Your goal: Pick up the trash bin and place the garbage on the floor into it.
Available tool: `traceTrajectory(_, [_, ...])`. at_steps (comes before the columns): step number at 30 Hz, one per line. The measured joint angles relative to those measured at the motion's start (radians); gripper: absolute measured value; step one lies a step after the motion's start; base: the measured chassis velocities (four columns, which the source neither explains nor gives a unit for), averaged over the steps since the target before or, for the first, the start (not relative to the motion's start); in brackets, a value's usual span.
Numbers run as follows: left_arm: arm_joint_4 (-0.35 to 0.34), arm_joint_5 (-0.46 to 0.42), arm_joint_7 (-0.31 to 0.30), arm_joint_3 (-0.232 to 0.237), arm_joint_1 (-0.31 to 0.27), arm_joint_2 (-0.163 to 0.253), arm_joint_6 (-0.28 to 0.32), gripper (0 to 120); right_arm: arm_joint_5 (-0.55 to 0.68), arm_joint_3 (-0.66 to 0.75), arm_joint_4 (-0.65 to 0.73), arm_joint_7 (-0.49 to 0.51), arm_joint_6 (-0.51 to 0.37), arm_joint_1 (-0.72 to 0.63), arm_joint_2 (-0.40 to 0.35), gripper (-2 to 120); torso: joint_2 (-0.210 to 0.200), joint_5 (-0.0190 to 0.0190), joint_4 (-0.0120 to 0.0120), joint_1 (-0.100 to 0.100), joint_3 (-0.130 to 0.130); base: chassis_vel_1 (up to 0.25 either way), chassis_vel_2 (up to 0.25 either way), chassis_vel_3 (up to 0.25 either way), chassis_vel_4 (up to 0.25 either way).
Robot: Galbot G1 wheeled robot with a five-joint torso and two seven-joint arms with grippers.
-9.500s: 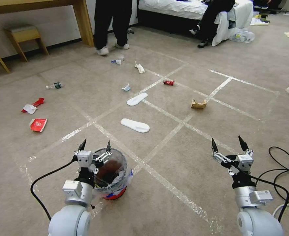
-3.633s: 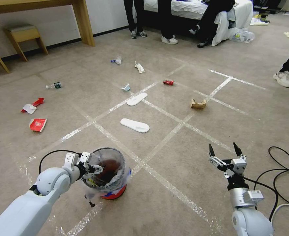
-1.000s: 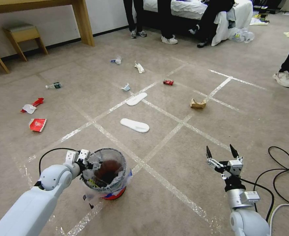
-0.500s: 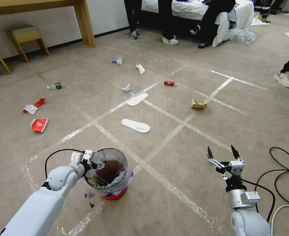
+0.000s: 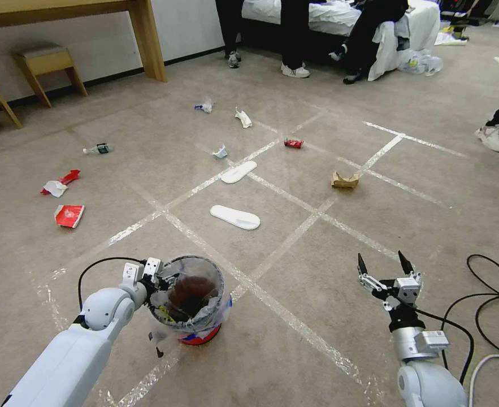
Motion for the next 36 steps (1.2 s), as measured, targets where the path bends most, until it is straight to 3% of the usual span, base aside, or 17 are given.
traceTrajectory(6, [-0.009, -0.004, 0.002, -0.002, 0.009, 0.001, 0.000, 23, -0.001, -0.001, 0.000, 0.000, 0.001, 0.001, 0.001, 100, 0.000, 0.0003, 0.0005, 0.000, 0.000, 0.000, 0.000, 0.000, 0.000])
traceTrajectory(36, [-0.052, -0.059, -0.024, -0.023, 0.051, 0.025, -0.004, 8, -0.005, -0.009, 0.017, 0.002, -0.002, -0.001, -0.001, 100, 0.000, 0.0000, 0.0005, 0.000, 0.000, 0.000, 0.000, 0.000, 0.000])
